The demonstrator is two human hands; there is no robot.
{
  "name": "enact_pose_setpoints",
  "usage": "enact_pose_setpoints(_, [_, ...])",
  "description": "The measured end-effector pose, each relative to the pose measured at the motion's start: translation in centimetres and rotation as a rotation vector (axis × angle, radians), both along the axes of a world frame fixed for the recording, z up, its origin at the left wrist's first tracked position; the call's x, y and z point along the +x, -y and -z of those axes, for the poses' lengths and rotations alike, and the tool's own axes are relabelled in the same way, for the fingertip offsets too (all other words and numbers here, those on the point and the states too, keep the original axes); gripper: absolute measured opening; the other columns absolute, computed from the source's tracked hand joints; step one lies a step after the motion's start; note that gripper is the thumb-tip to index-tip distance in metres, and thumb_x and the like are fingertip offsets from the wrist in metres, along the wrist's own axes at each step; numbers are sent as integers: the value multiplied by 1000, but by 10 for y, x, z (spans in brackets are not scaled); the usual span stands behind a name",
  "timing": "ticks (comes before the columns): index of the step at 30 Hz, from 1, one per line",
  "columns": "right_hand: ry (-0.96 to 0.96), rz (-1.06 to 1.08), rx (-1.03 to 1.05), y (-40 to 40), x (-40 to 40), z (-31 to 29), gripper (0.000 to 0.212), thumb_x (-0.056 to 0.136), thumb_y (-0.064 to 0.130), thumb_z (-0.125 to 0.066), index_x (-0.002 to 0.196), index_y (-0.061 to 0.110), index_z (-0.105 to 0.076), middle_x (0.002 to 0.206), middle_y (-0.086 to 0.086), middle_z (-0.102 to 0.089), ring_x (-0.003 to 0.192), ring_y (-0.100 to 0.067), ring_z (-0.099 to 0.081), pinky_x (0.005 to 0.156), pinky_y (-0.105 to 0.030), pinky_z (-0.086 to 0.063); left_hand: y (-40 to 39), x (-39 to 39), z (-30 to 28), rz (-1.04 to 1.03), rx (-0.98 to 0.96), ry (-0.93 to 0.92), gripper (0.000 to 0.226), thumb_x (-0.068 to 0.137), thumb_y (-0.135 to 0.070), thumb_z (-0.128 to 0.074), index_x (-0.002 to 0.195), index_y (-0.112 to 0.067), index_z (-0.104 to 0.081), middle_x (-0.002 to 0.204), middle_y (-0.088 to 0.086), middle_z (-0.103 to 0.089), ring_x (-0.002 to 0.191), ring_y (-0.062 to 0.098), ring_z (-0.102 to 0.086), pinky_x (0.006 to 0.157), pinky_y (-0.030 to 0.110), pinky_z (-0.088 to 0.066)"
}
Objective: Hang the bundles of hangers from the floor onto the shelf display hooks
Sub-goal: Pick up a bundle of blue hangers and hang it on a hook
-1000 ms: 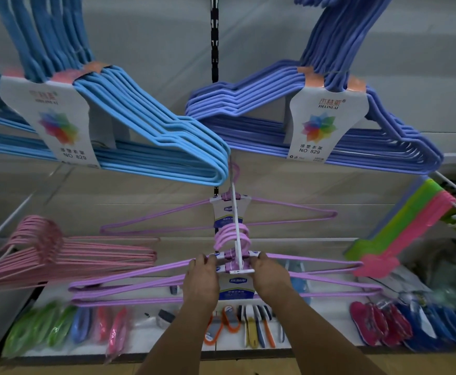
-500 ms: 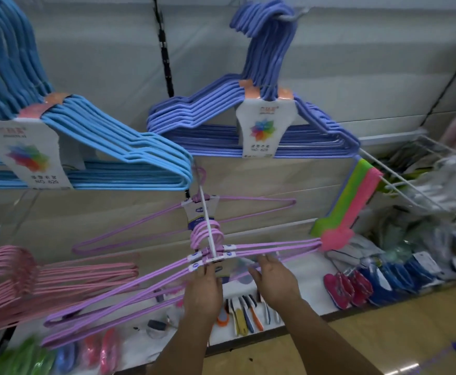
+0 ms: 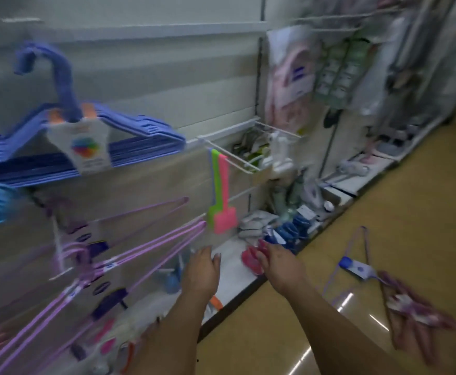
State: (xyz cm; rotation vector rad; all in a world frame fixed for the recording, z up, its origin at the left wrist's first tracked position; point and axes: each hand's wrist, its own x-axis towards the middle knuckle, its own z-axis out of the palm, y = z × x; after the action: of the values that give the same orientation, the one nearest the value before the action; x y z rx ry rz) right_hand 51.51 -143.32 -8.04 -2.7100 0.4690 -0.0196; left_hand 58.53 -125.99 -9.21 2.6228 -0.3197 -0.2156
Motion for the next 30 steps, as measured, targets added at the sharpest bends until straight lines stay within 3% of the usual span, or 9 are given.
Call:
enact_pose_setpoints(2, [-12,64,-31,32,-25,0,46,101,48,-28,125,16,-51,126,-5,-56,113,-22,-53,76,-29,-37,34,-13,-2,49,-7,-14,47,102,-35,-33,142,-10,-40,144,9,-44,132,25,-41,106,32,-32])
enact_pose_setpoints(5, [-18,196,-28,79,-65,-1,48,101,49,-29,127,14,-50,127,-6,-57,116,-24,-53,83,-32,-41,87,-36,-6,147,-7,2,47,102,-37,-31,140,-12,-41,144,8,-45,130,25,-43,104,32,-34])
enact_pose_setpoints(8, [-7,353,-1,120,-103,-4,49,100,49,-31,129,15,-51,129,-7,-57,120,-25,-52,89,-34,-42,138,-58,-9,242,1,8,39,102,-36,-31,130,-17,-50,128,7,-57,116,26,-53,92,33,-41])
enact_pose_setpoints(11, [0,487,29,160,-137,-3,46,100,49,-33,120,15,-56,123,-9,-60,115,-28,-55,84,-35,-43,190,-75,-7,349,-4,6,38,99,-41,-28,118,-21,-55,118,5,-63,105,26,-59,91,38,-45])
enact_pose_setpoints(15, [19,635,60,205,-174,2,48,99,50,-32,123,16,-56,129,-8,-58,121,-27,-51,93,-37,-43,252,-96,-6,458,3,2,41,101,-37,-32,130,-14,-50,131,6,-56,119,26,-51,93,35,-40])
enact_pose_setpoints(18, [57,700,82,230,-191,2,48,99,50,-32,128,20,-54,133,-4,-55,123,-24,-50,93,-35,-43,287,-102,-1,549,-31,-10,42,101,-39,-32,129,-14,-51,130,7,-56,117,24,-53,93,35,-45])
enact_pose_setpoints(21, [66,762,106,257,-197,0,49,99,52,-30,134,25,-51,134,-2,-55,120,-23,-53,91,-34,-44,323,-98,4,597,-37,-35,47,100,-41,-32,137,-14,-46,135,6,-53,122,24,-51,97,37,-43])
enact_pose_setpoints(24, [75,817,110,285,-193,-4,49,100,50,-30,124,17,-57,123,-6,-61,111,-23,-56,86,-34,-45,359,-85,4,640,-38,-17,49,101,-42,-31,140,-16,-43,139,4,-51,124,23,-49,98,37,-42])
enact_pose_setpoints(30, [30,884,58,343,-156,-15,48,101,46,-30,123,12,-56,124,-8,-60,110,-24,-56,86,-33,-43,428,-39,0,706,-65,-4,49,101,-41,-30,141,-15,-42,140,4,-49,127,22,-47,97,34,-40])
